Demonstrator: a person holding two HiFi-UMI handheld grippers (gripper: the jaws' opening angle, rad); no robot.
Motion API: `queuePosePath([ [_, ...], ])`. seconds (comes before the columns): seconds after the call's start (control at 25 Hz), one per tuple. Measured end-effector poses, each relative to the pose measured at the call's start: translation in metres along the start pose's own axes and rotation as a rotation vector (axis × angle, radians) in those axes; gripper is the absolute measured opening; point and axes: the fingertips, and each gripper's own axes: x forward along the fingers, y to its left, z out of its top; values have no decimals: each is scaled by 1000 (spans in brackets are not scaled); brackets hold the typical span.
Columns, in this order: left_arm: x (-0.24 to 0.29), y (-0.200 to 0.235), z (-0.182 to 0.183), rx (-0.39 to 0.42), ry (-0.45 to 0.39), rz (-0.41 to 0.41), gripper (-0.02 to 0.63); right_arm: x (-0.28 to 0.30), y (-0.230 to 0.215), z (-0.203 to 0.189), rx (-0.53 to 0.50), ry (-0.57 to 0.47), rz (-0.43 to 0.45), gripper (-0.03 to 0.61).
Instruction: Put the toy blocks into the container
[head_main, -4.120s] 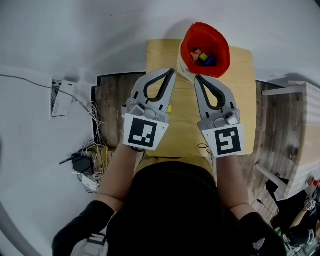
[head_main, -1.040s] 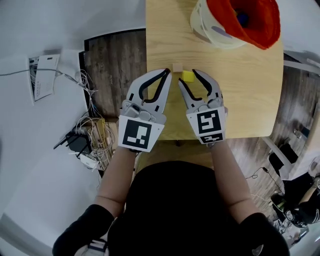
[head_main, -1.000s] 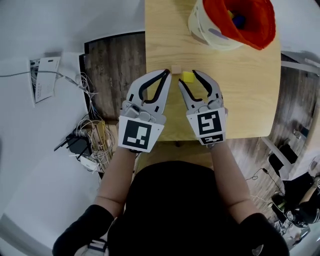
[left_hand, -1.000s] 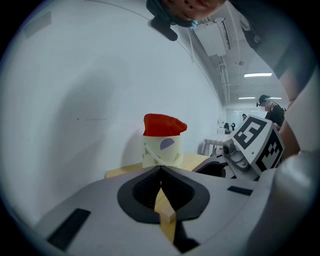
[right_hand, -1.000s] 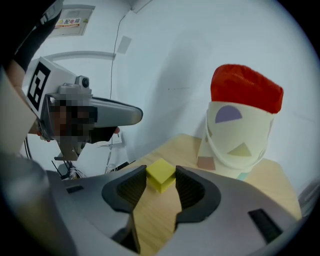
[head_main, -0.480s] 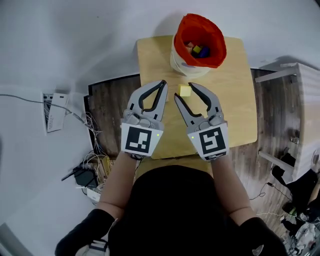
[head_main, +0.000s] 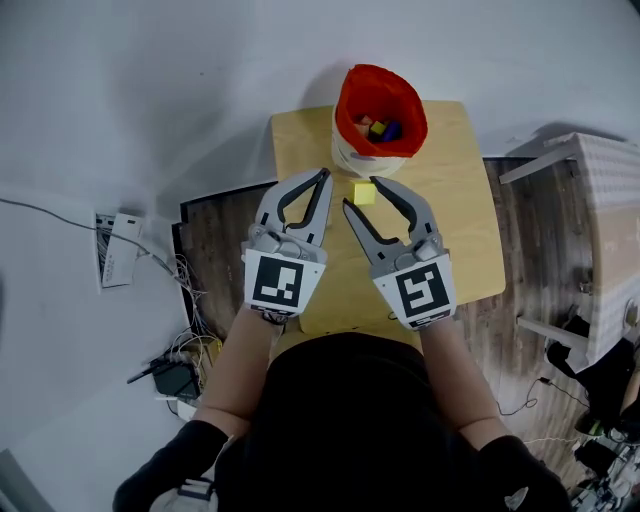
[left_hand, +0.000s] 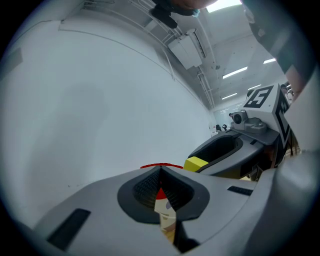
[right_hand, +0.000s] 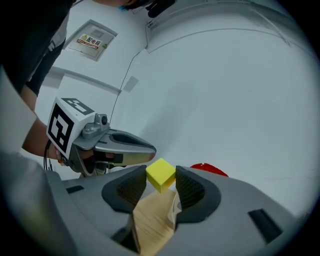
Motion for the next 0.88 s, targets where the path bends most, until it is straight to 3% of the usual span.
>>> queuePosePath([
  [0.2,15,-1,-6,-17,15,-4,9,4,-14,-5,26,9,-9,198],
  [0.56,62,5,-2,-17,33,5,9,18,-76,-11,74,1,-30,198],
  [0.88,100,6,-3,7,50,22,9,40,-112,-22,74,-4,13,198],
])
